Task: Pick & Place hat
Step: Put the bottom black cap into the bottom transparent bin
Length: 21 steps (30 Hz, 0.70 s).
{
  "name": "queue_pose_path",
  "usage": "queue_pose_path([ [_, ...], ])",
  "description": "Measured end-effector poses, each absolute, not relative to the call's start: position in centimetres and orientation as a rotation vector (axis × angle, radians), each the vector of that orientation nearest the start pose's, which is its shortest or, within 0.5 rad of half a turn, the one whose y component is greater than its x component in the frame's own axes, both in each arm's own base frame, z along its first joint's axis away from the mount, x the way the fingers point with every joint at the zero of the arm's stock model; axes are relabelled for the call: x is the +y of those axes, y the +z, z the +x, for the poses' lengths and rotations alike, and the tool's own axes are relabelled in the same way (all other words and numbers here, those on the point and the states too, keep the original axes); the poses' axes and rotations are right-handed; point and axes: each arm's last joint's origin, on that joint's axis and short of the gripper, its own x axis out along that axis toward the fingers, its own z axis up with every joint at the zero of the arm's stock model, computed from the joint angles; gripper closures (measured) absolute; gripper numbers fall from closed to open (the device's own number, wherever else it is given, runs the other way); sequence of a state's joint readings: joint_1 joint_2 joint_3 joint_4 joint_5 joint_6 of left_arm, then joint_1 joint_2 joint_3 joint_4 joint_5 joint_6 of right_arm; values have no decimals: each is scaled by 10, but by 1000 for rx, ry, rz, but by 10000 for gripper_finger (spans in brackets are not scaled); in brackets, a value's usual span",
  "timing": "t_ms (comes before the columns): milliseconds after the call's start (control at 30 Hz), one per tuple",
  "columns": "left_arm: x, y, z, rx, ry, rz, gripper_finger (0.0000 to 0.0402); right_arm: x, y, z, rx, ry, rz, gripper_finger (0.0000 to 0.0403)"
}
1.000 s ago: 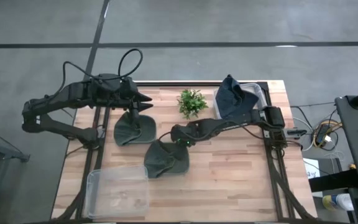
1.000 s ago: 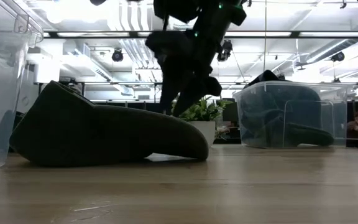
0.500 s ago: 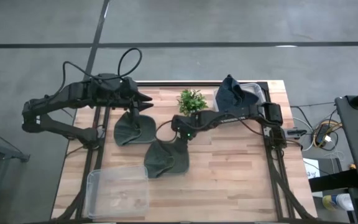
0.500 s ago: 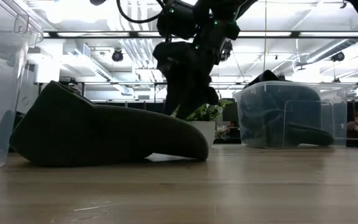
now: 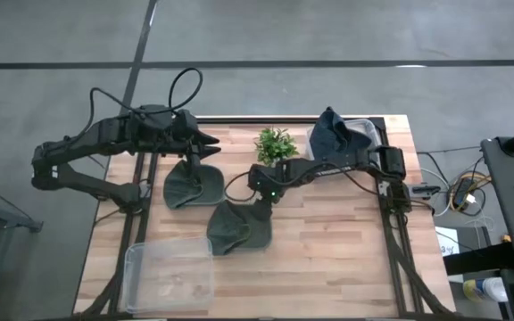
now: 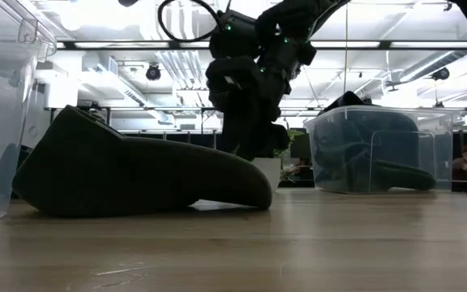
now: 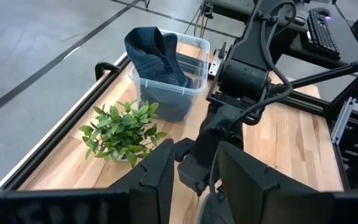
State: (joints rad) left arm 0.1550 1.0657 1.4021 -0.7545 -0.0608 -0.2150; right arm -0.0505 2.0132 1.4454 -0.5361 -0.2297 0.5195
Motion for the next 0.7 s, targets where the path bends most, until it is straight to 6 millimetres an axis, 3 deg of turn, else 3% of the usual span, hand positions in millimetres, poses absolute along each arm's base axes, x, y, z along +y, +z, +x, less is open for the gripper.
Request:
queue_pose_path([
  [400,31,433,189,394,259,-229,282,-14,163,412,1098,-144,657,213],
  [700,31,433,189,395,260,-227,283,-13,153,408,1100,-122,688,257],
])
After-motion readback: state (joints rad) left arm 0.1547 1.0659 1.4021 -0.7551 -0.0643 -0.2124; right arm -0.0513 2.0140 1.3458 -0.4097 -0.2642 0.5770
